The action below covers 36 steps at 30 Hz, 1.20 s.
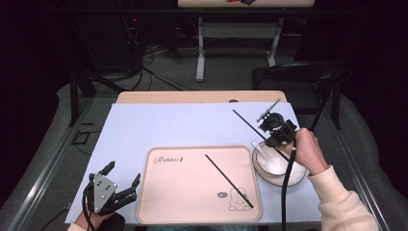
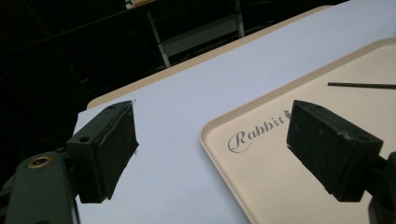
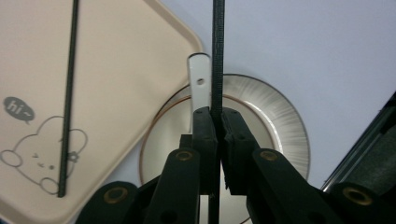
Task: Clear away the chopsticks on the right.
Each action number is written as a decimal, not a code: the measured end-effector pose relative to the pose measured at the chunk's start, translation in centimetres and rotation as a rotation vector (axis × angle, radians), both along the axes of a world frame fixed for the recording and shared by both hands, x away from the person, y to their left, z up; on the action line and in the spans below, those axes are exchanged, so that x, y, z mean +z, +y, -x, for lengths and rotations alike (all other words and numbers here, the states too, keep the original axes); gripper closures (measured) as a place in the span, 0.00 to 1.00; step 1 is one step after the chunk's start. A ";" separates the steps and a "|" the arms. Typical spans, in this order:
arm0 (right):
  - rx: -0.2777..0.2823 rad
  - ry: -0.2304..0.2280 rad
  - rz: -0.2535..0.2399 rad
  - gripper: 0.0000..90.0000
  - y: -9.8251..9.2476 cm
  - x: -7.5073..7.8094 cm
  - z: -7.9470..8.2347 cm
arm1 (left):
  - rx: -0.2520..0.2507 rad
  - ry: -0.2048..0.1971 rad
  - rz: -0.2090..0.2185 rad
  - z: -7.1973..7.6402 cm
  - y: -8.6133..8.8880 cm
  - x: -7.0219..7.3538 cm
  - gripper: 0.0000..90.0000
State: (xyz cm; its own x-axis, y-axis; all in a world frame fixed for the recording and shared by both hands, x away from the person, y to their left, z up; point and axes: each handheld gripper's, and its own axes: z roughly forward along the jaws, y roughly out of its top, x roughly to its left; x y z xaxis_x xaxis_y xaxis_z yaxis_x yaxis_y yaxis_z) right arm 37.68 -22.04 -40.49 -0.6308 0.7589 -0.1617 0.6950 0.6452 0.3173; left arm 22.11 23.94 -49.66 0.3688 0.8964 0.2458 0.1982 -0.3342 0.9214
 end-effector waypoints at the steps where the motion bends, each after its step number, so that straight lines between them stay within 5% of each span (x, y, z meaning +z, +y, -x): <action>1: -0.005 0.008 -0.001 0.95 0.3 -0.1 0.2 | 0.000 -0.001 0.002 0.0 0.0 0.0 0.17; 6: 0.010 0.015 -0.006 0.95 2.0 -0.3 1.3 | -0.001 -0.001 0.006 0.0 0.1 0.0 0.17; 19: -0.002 0.031 -0.126 0.95 3.9 -2.7 2.2 | -0.006 -0.014 0.001 0.2 0.0 0.0 0.17; 36: -0.024 0.124 -0.113 0.95 5.8 -6.1 2.5 | -0.006 -0.021 0.005 0.3 0.1 0.0 0.17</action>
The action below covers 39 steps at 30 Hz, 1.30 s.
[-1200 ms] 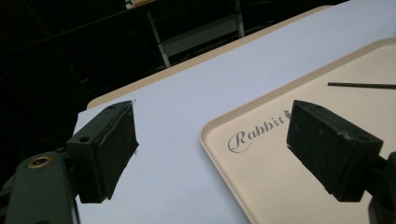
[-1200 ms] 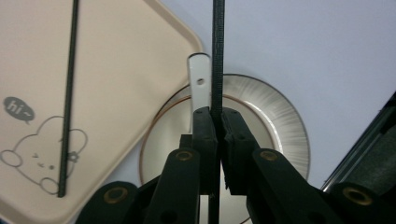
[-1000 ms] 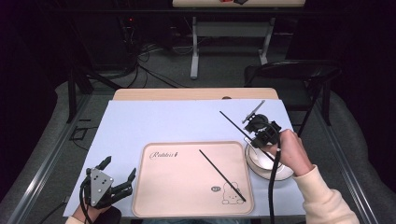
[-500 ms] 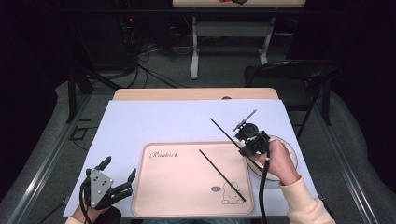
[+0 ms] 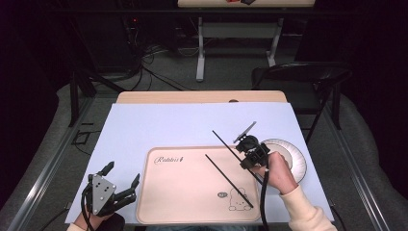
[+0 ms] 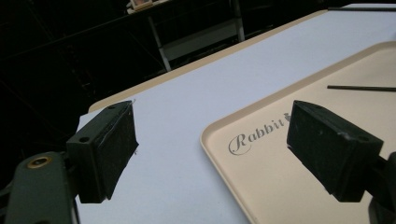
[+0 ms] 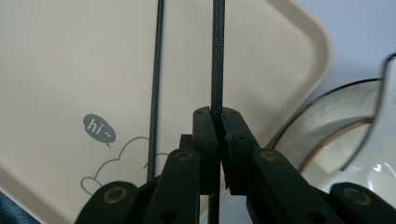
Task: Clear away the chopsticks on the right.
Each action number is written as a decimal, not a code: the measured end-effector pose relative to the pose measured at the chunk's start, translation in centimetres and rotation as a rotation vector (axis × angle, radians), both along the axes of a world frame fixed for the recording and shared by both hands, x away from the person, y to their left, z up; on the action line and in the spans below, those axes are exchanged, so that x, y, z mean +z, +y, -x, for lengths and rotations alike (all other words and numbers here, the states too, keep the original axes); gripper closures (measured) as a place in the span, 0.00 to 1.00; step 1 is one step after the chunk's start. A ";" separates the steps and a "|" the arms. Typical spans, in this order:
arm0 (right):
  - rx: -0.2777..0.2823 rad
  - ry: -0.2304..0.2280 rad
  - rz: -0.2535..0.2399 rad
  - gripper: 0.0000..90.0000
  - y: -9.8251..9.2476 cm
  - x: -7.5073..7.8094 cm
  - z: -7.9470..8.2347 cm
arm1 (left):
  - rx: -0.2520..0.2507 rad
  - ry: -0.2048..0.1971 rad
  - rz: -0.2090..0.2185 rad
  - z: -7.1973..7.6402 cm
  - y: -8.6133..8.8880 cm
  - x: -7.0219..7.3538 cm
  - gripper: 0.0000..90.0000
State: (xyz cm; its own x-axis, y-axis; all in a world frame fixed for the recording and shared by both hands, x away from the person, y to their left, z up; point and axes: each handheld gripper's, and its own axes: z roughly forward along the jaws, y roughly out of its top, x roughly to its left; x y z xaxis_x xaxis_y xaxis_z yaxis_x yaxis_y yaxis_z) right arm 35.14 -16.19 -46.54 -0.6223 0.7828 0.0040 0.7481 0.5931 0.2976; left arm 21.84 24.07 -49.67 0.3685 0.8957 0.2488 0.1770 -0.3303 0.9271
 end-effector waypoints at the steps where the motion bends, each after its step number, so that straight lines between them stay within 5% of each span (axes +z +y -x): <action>1: 0.006 0.008 0.004 0.95 0.2 -0.3 0.0 | 0.001 -0.003 0.001 0.0 0.0 0.0 0.17; 15: -0.016 0.109 0.045 0.94 1.6 -4.0 -0.6 | -0.007 -0.009 -0.004 0.1 0.0 0.0 0.17; 26: 0.033 0.114 0.101 0.93 2.5 -5.7 -0.5 | -0.008 -0.020 0.001 0.3 0.0 0.0 0.17; 33: 0.078 0.084 0.100 0.62 2.4 -5.2 0.0 | -0.010 -0.019 -0.001 0.2 0.0 0.0 0.17; 39: 0.132 -0.056 0.073 0.36 1.7 -2.2 1.0 | -0.009 -0.017 -0.006 0.2 0.0 0.0 0.17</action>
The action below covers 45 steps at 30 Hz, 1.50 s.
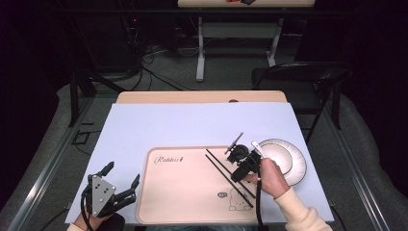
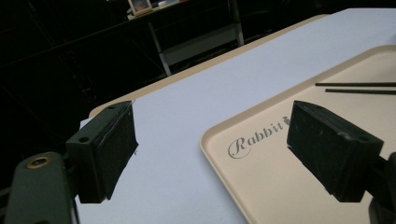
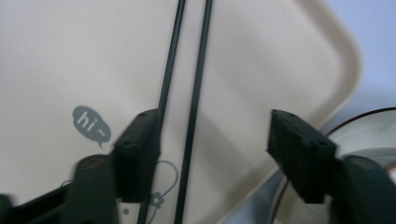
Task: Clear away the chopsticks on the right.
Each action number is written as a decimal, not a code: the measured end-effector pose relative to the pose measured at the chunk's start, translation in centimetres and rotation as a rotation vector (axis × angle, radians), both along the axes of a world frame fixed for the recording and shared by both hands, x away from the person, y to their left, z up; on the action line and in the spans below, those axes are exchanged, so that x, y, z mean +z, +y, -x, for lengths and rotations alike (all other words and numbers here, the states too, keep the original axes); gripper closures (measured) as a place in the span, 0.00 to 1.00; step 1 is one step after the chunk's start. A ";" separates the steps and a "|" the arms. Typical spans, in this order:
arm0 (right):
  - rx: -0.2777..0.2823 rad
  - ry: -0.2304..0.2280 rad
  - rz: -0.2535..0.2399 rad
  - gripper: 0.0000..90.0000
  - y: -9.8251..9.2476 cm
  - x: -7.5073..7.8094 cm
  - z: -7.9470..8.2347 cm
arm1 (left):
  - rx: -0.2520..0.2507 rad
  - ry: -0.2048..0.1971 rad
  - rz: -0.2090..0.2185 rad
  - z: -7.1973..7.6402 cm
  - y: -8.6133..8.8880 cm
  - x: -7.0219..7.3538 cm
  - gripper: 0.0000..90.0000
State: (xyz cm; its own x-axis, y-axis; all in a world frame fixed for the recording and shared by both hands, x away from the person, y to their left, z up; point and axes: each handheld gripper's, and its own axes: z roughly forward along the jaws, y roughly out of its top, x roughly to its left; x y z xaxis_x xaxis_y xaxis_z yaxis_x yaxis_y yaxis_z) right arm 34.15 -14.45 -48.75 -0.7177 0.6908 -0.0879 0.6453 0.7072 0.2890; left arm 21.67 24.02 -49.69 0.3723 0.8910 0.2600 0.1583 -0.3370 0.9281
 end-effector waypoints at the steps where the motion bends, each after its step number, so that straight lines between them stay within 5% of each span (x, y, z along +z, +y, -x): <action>1: 0.006 -0.040 -0.019 0.31 -0.2 0.6 0.2 | 0.000 0.001 -0.001 0.0 0.0 0.0 0.17; 15: 0.057 -0.341 -0.201 0.04 -4.1 4.1 3.4 | 0.000 0.004 -0.001 -0.1 0.0 0.0 0.17; 23: 0.058 -0.353 -0.212 0.02 -4.3 4.2 3.7 | 0.000 0.004 -0.001 -0.1 0.0 0.0 0.17; 24: 0.044 -0.483 -0.268 0.00 -7.3 4.7 5.8 | 0.002 0.010 0.001 -0.1 0.0 0.0 0.17; 35: -0.006 -0.583 -0.337 0.00 -11.8 2.5 9.4 | 0.003 0.013 0.001 -0.2 0.0 0.0 0.17; 45: -0.052 -0.606 -0.413 0.00 -13.9 0.3 11.3 | 0.005 0.017 0.000 -0.2 -0.1 0.0 0.17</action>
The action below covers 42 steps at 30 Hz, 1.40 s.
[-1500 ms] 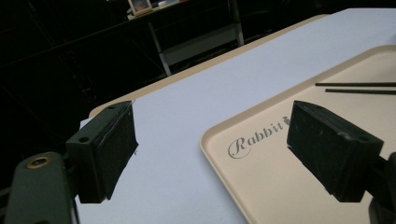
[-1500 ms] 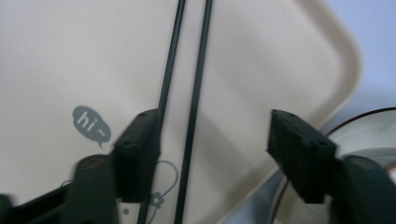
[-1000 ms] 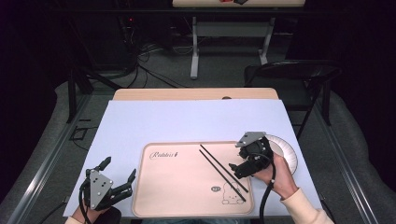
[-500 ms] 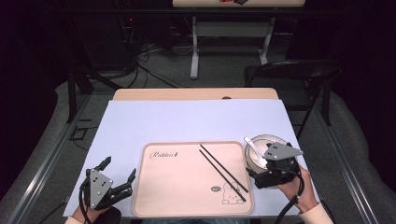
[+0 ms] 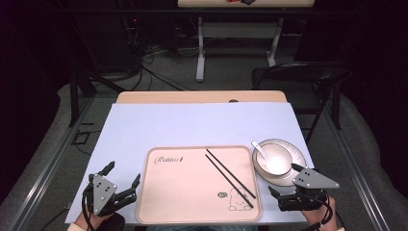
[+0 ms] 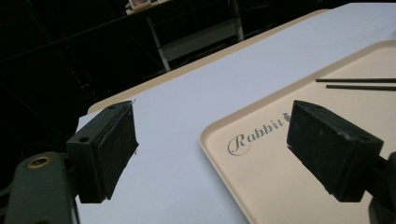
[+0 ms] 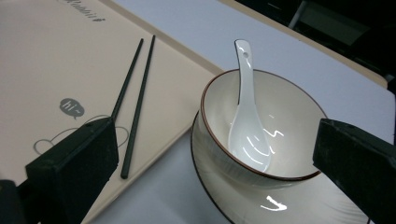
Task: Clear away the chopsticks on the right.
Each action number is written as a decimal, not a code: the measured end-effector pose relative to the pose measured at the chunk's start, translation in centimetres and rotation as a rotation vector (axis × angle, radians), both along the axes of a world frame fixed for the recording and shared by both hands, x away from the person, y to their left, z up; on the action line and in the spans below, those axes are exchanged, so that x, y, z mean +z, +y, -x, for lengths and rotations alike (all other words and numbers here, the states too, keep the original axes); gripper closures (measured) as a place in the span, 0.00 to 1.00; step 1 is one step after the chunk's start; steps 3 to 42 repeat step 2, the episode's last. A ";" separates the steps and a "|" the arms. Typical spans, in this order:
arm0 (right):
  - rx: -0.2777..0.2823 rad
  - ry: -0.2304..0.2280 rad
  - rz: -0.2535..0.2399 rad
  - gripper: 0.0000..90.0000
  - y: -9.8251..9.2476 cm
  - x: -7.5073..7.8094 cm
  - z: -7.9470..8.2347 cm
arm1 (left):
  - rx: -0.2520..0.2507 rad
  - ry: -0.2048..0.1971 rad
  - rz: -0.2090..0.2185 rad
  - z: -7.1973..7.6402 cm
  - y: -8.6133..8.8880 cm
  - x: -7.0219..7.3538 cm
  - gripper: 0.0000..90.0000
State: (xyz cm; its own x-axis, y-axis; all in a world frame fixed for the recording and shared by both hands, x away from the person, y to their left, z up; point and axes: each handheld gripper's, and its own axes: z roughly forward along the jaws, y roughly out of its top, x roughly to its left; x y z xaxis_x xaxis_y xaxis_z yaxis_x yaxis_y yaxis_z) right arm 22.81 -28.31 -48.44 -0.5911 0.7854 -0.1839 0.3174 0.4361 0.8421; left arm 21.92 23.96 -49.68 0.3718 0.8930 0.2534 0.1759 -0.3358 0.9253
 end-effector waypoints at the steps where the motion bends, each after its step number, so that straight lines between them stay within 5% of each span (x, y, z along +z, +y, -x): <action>1: -0.002 0.002 -0.001 0.00 0.0 -0.1 0.1 | 0.001 0.000 0.001 0.0 0.0 0.0 0.17; 42: -0.002 0.002 -0.001 0.00 0.0 -0.1 0.1 | 0.001 0.000 0.001 0.0 0.0 0.0 0.17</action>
